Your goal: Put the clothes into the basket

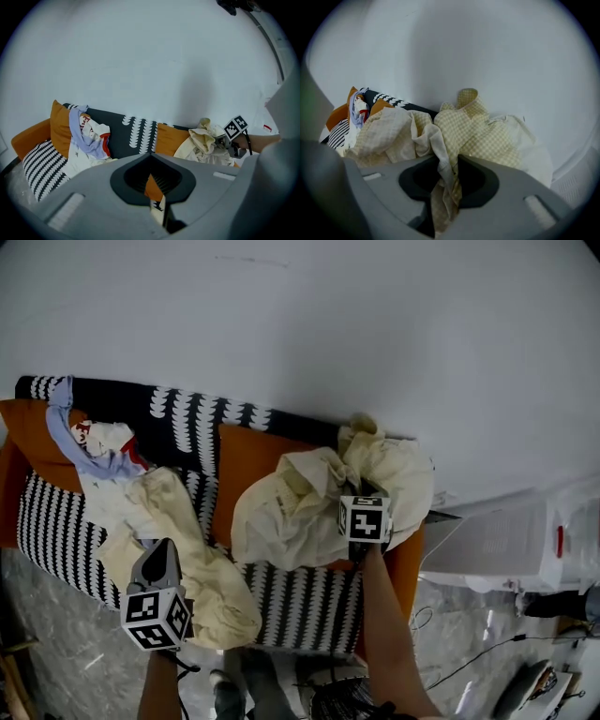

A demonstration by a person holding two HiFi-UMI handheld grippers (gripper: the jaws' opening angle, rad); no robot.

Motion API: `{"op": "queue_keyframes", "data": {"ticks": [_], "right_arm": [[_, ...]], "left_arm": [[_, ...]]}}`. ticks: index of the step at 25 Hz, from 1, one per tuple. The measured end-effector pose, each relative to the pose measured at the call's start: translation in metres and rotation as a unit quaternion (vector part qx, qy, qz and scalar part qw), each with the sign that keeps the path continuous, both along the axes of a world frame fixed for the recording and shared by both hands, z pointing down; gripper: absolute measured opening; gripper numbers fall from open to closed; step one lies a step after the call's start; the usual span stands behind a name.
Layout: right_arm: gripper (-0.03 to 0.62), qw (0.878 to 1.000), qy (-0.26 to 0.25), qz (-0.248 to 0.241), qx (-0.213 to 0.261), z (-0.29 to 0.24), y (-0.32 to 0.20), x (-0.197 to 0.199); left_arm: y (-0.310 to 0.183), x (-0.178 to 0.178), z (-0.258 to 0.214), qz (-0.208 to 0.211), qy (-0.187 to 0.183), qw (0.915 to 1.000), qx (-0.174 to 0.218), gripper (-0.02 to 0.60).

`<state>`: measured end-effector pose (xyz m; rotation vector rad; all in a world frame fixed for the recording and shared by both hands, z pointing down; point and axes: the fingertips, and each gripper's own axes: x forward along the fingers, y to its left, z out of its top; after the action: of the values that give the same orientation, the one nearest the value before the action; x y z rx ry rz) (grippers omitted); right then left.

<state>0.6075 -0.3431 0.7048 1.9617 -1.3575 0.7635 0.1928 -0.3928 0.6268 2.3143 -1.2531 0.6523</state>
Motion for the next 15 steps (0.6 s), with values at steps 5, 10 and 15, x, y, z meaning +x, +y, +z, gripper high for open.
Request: {"op": "queue_keyframes", "data": {"ticks": [5,10,15], "right_arm": [[0.07,1.0,0.001,0.009,0.008,-0.011,0.007,-0.003],[0.063,0.999,-0.027,0.028,0.032,-0.029,0.015,-0.017],[0.061,0.995,-0.048,0.042,0.083,-0.06,0.03,-0.027]], "left_arm": [[0.009,0.012,-0.011,-0.001,0.023,0.9997,-0.007,0.006],[0.013,0.011,-0.035,0.02,0.018,0.9996,0.011,0.006],[0.017,0.013,-0.055,0.03,0.026,0.9989,0.028,0.006]]}}
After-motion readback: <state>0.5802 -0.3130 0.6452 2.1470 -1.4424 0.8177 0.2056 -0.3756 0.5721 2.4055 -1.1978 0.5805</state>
